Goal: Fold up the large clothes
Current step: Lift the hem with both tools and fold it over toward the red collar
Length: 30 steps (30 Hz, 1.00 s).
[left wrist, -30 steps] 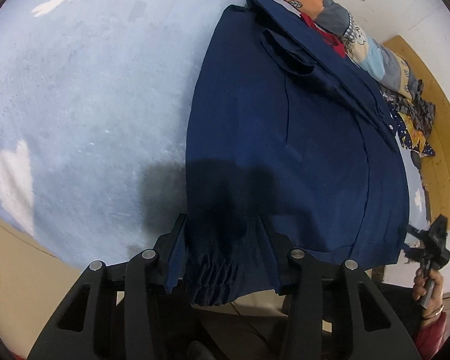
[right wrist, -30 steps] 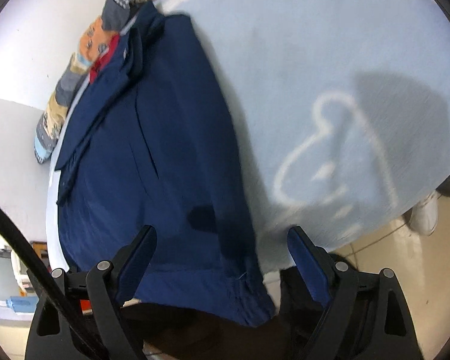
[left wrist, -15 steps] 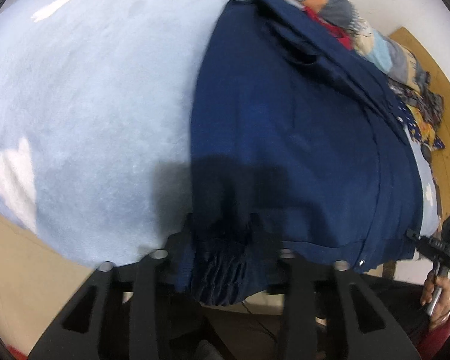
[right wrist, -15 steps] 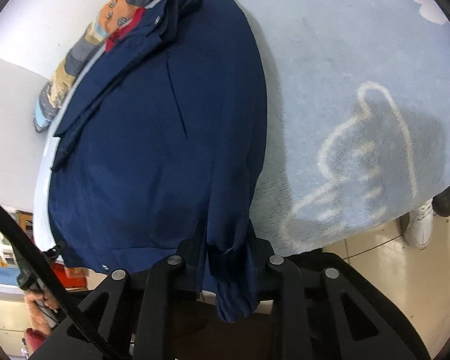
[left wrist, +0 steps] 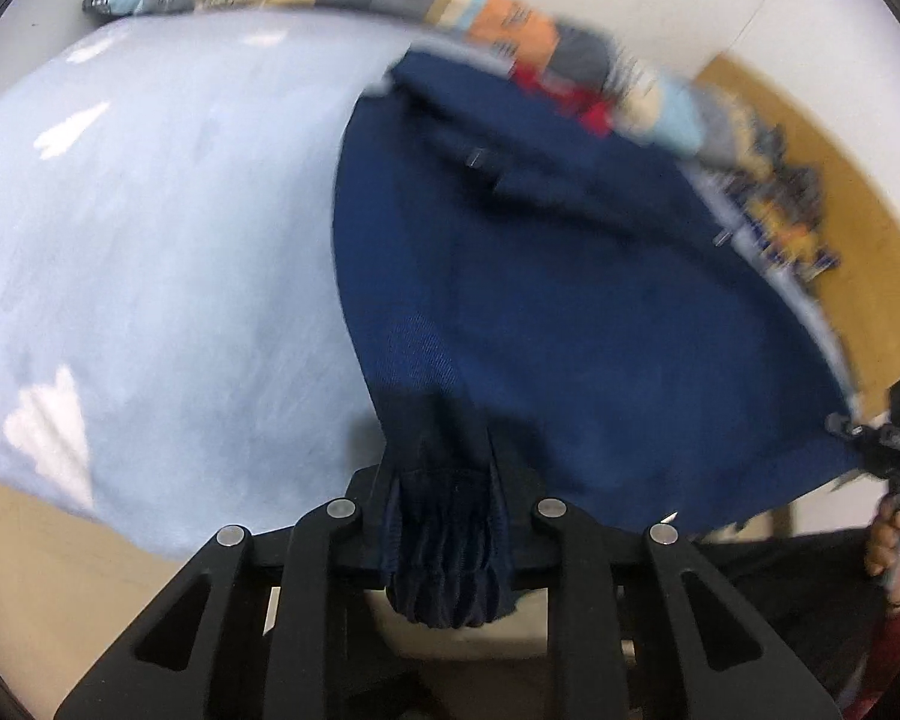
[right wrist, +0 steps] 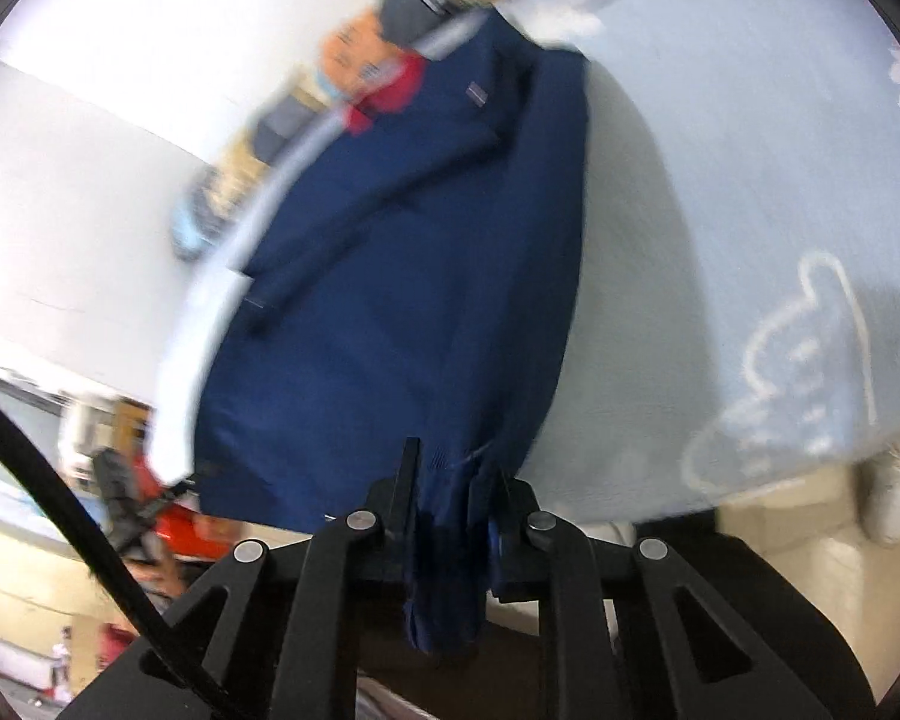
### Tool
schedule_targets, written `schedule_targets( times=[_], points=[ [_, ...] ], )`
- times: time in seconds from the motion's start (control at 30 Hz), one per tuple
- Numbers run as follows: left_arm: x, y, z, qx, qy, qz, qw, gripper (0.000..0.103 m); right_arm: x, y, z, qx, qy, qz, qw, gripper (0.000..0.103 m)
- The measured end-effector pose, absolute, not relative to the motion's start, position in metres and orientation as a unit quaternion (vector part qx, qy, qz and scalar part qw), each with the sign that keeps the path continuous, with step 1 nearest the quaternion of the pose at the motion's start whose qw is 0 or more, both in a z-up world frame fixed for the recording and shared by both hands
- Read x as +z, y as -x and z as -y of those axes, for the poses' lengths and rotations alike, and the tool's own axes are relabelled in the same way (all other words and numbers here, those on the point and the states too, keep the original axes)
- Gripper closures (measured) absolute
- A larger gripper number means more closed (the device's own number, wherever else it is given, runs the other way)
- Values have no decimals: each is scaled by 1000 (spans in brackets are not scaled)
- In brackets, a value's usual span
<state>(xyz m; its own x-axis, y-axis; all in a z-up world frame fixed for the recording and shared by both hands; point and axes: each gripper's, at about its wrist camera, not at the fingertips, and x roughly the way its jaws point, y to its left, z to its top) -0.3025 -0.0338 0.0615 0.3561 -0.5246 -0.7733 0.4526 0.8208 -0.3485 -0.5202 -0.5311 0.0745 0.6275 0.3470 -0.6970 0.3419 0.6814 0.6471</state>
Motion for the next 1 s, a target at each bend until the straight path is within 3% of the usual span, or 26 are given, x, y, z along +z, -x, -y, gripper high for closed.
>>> schedule_targets(
  times=[0.6, 1.0],
  points=[
    [148, 248, 42, -308, 97, -352, 879, 82, 158, 481, 582, 36, -424, -297, 855, 85],
    [182, 125, 88, -278, 112, -345, 889, 82, 193, 378, 648, 8, -415, -264, 870, 85]
  ],
)
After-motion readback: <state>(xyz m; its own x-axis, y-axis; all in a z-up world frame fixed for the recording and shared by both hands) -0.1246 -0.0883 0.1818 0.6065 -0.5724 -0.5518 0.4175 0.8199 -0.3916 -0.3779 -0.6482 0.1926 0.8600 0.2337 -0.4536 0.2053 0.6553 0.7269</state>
